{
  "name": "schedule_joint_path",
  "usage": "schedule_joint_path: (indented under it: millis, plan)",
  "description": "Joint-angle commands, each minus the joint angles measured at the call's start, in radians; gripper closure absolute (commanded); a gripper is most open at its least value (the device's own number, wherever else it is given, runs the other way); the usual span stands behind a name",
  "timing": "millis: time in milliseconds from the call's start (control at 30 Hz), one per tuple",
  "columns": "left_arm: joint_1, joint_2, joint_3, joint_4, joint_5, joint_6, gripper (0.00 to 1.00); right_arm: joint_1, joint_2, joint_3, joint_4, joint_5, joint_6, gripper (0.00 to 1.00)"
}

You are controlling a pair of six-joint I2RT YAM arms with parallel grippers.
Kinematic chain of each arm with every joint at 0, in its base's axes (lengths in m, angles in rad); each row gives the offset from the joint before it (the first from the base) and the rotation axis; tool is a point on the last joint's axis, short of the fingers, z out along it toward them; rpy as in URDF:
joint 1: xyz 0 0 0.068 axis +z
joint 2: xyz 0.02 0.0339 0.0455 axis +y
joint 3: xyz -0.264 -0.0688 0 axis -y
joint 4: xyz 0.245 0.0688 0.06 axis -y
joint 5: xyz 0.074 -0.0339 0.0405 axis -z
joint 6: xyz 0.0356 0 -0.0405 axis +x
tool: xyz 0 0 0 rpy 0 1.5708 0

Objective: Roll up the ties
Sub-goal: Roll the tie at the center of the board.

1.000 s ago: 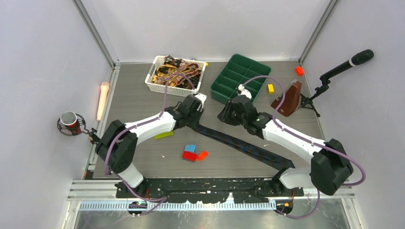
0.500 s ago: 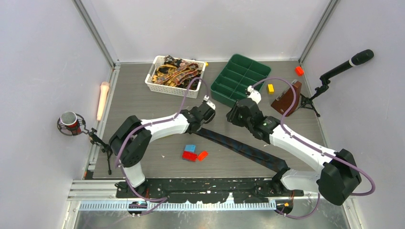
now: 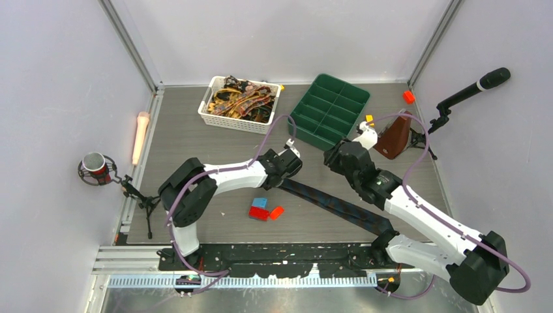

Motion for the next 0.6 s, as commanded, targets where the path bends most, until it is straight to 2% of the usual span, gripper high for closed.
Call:
schedule_joint_path:
  millis: [0, 567]
  plan:
    - [-0.021, 0.01, 0.04, -0.021, -0.029, -0.014, 0.46, -0.004, -0.048, -0.018, 0.019, 0.08, 0.013, 0.62]
    - [-0.071, 0.026, 0.101, -0.078, -0.014, -0.047, 0.45, -0.003, -0.014, -0.019, 0.018, 0.055, 0.021, 0.61]
